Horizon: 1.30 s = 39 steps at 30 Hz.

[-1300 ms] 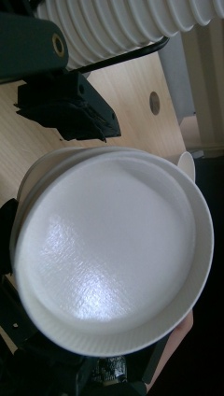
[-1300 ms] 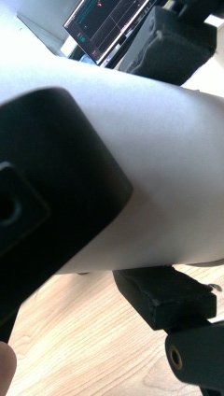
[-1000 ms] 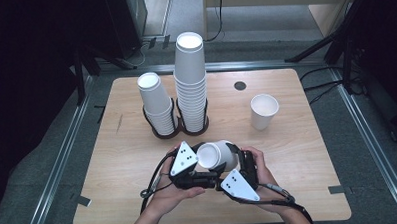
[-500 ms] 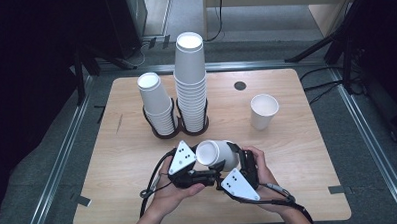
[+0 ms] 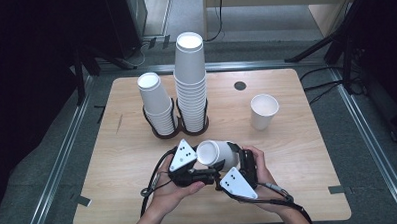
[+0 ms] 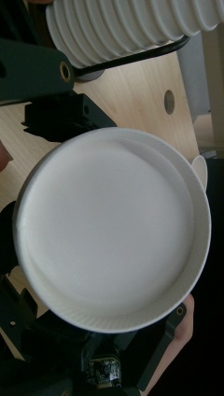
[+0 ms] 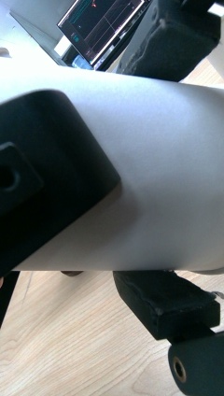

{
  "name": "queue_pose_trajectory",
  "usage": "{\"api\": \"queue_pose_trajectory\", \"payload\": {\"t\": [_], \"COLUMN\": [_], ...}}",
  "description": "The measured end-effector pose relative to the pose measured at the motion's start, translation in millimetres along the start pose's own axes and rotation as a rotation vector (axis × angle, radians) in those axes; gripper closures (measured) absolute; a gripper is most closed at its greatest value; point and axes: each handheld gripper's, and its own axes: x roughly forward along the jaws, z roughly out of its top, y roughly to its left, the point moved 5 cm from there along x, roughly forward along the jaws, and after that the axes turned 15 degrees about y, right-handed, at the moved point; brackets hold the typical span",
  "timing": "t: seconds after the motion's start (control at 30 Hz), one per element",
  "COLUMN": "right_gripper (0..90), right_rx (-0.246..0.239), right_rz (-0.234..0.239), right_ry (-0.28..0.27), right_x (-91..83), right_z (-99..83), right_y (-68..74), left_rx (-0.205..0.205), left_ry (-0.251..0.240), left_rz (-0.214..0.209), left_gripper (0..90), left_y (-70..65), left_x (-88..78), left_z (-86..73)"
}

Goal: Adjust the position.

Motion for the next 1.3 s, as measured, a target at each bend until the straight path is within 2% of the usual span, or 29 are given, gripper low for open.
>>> {"api": "queue_pose_trajectory", "payload": {"t": [0.1,0.17,0.33,0.4,0.63,0.73,0.8,0.87,1.0,1.17,1.3], "right_gripper": [8.7,6.7,4.2,3.2,1.2,1.2,1.2,1.2,1.2,1.2,1.2], "right_rx": [-0.004,0.001,-0.001,0.014,0.020,0.031,0.049,0.058,0.091,0.159,0.178], "right_rz": [-0.011,-0.007,-0.005,0.002,0.006,0.009,0.023,0.025,0.023,0.023,0.017], "right_ry": [0.000,0.005,0.009,0.007,0.007,0.011,0.009,0.007,0.005,0.027,0.049], "right_x": [0.2,0.5,0.7,-0.3,-3.5,-6.0,-9.9,-13.1,-20.0,-25.9,-25.6], "right_z": [0.3,-0.1,-1.6,-1.3,-2.0,-2.7,-2.4,-1.7,0.3,-2.1,-7.3], "right_y": [-1.2,-2.3,-5.0,-5.7,-10.5,-13.3,-15.2,-17.4,-23.6,-26.2,-25.1], "left_rx": [0.003,0.004,0.044,0.042,0.009,-0.004,-0.010,-0.009,-0.008,-0.022,-0.037], "left_ry": [-0.011,-0.012,-0.024,-0.028,-0.041,-0.063,-0.067,-0.079,-0.097,-0.135,-0.148], "left_rz": [0.004,0.027,0.058,0.072,0.063,0.053,0.056,0.041,0.070,0.061,0.061], "left_gripper": [23.3,23.3,23.8,23.9,23.8,23.8,23.7,23.6,23.5,23.5,23.5], "left_y": [0.3,2.4,5.8,7.7,13.7,15.9,18.0,18.0,21.1,23.5,24.9], "left_x": [0.0,-0.1,-0.5,-0.2,1.1,1.0,0.8,0.8,0.5,-0.1,1.0], "left_z": [0.3,0.2,-0.6,-0.6,-2.2,-2.5,-2.7,-2.8,-3.0,-4.2,-5.3]}}
